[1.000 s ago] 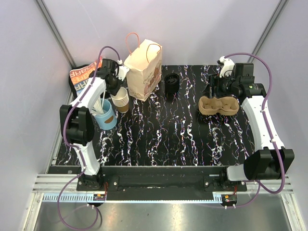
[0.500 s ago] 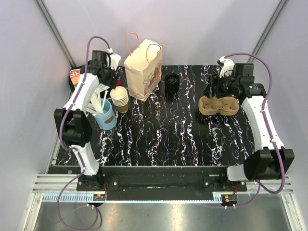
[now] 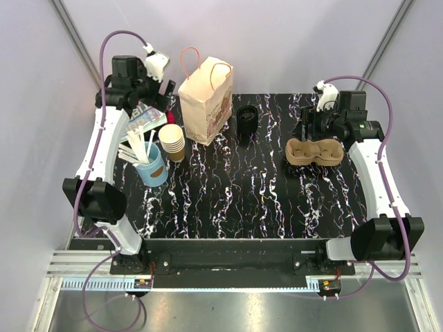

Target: Pack the takeout coffee

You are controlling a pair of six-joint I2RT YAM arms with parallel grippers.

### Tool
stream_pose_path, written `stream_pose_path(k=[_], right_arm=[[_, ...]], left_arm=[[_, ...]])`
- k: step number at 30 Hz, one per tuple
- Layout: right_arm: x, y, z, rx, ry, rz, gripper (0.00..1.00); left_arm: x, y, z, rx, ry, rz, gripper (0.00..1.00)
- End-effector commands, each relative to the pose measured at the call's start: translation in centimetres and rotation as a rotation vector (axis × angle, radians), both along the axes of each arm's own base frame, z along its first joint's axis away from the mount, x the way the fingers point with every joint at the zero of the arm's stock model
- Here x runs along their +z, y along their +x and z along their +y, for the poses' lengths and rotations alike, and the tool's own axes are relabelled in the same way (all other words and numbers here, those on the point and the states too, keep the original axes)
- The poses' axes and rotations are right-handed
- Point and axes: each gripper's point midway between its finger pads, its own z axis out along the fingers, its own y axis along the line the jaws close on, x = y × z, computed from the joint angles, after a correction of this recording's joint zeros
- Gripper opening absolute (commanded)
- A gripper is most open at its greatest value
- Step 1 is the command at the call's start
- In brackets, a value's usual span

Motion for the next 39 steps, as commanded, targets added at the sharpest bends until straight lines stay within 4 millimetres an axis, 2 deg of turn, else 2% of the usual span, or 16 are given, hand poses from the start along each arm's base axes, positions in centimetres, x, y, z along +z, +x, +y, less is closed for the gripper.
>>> stream_pose_path(k=[1, 2, 3, 6, 9, 13, 18, 19, 20, 25, 28, 30, 31, 33, 39], right_arm=[[2.2, -0.1, 0.2, 0.003, 0.009, -0.074, 0.73], [2.2, -0.2, 0.3, 0.005, 0.012, -0.072, 0.73], [2.2, -0.1, 0.2, 0.004, 0.014, -0.072, 0.73], [2.3, -0.2, 0.4, 0.006, 0.022, -0.071, 0.73], [2.4, -0.2, 0.4, 0.008, 0.024, -0.073, 0.73], [2.4, -0.5, 0.4, 0.008, 0.023, -0.075, 0.74], [2.1, -0.8, 0.3, 0.006, 0.013, -0.073, 0.74], [2.1, -0.8, 0.2, 0.004, 0.011, -0.075, 0.74], [2.0, -0.8, 0.2, 0.005, 0.010, -0.074, 0.74], [1.8, -0.9, 0.1, -0.003, 0.012, -0.063, 0.74], [1.5, -1.0, 0.1, -0.004, 0.008, -0.058, 0.74], [1.4, -1.0, 0.0, -0.007, 0.005, -0.057, 0.74], [1.2, -1.0, 0.0, -0.009, 0.002, -0.055, 0.75], [1.1, -1.0, -0.1, -0.011, 0.000, -0.052, 0.74], [0.8, -0.7, 0.2, -0.010, 0.019, -0.038, 0.74]], left_arm=[[5.0, -2.4, -5.8, -0.211, 0.004, -0.142, 0.99], [5.3, -2.8, -6.5, -0.235, 0.025, -0.157, 0.99], [5.1, -3.3, -8.2, -0.276, 0.032, -0.155, 0.99], [5.3, -4.2, -10.8, -0.354, 0.057, -0.174, 0.99], [5.3, -4.0, -12.2, -0.394, 0.099, -0.203, 0.99], [4.6, -2.6, -12.5, -0.425, 0.161, -0.218, 0.99], [4.7, -1.5, -12.2, -0.519, 0.281, -0.288, 0.99], [3.8, -1.4, -12.3, -0.540, 0.288, -0.265, 0.99], [4.6, -1.3, -12.6, -0.569, 0.288, -0.288, 0.99], [2.8, -0.5, -13.5, -0.636, 0.300, -0.263, 0.99], [1.9, -0.7, -13.6, -0.720, 0.306, -0.260, 0.99], [2.4, -0.8, -13.6, -0.757, 0.274, -0.271, 0.99], [1.9, -1.3, -13.8, -0.808, 0.261, -0.263, 0.99], [2.3, -1.3, -13.5, -0.817, 0.255, -0.273, 0.97], [0.8, -0.7, -13.6, -0.849, 0.275, -0.258, 0.90]])
